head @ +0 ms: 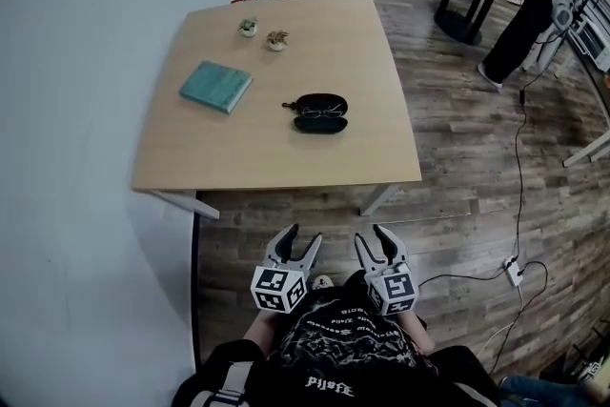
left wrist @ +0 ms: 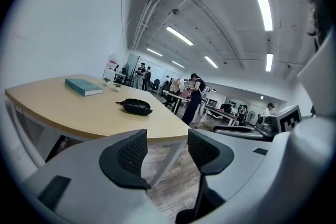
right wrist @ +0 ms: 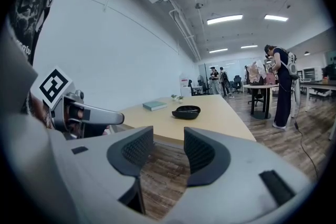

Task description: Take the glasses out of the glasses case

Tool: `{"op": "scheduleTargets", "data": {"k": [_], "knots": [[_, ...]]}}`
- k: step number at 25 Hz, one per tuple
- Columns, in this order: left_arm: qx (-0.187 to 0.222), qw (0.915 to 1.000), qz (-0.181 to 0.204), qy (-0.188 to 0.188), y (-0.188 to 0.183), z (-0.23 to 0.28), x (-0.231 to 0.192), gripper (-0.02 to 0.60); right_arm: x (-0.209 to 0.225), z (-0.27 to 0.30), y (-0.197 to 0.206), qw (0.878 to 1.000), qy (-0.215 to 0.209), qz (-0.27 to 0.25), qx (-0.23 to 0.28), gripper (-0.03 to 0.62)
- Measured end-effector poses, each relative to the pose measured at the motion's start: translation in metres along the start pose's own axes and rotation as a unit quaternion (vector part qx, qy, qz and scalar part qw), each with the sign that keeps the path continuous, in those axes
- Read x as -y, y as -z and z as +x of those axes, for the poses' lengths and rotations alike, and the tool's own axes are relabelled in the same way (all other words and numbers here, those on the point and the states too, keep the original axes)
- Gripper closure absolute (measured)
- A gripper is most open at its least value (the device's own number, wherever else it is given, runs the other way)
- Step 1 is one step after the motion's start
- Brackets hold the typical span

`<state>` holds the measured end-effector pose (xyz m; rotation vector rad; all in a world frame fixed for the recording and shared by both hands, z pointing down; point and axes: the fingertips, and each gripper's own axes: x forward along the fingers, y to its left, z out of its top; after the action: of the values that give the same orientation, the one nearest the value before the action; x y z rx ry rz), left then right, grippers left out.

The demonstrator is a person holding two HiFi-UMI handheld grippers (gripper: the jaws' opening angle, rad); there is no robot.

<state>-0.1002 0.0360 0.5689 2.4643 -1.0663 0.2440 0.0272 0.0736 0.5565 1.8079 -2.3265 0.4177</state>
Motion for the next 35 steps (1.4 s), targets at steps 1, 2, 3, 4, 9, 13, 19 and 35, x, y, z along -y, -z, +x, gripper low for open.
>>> {"op": "scheduleTargets", "data": {"k": [1,2,3,4,9,13,19,35], "knots": [[-0.002,1.0,-0.002,-0.001,0.0,0.0,-0.002,0.334,-0.001,0.001,-0.001,1.0,-0.001,0.0,0.0,0.399],[-0.004,1.0,-0.002,-0.002,0.0,0.0,-0.004,0.334,-0.001,0.003,-0.002,1.0,-0.002,0.001,0.0,0.399],[-0.006,1.0,-0.001,-0.003,0.001,0.002,-0.005,0.334,0.0,0.004,-0.003,1.0,-0.002,0.001,0.0,0.399],[-0.007,1.0,-0.001,-0.004,0.002,0.004,-0.007,0.334,0.002,0.006,-0.002,1.0,-0.001,0.002,0.0,0.399],[-0.01,0.9997,-0.007,-0.019,0.003,0.015,-0.019,0.334,0.023,0.02,-0.003,1.0,0.009,0.006,-0.005,0.399],[-0.003,0.9991,-0.005,-0.043,-0.002,0.032,-0.042,0.334,0.04,0.053,-0.006,1.0,0.001,-0.012,-0.006,0.399],[-0.002,0.9968,-0.007,-0.08,-0.024,0.059,-0.065,0.334,0.052,0.112,-0.028,0.999,-0.045,-0.021,-0.01,0.399],[-0.007,0.9929,0.015,-0.118,-0.094,0.183,-0.102,0.334,0.105,0.254,-0.103,0.987,-0.139,-0.083,0.006,0.399]]}}
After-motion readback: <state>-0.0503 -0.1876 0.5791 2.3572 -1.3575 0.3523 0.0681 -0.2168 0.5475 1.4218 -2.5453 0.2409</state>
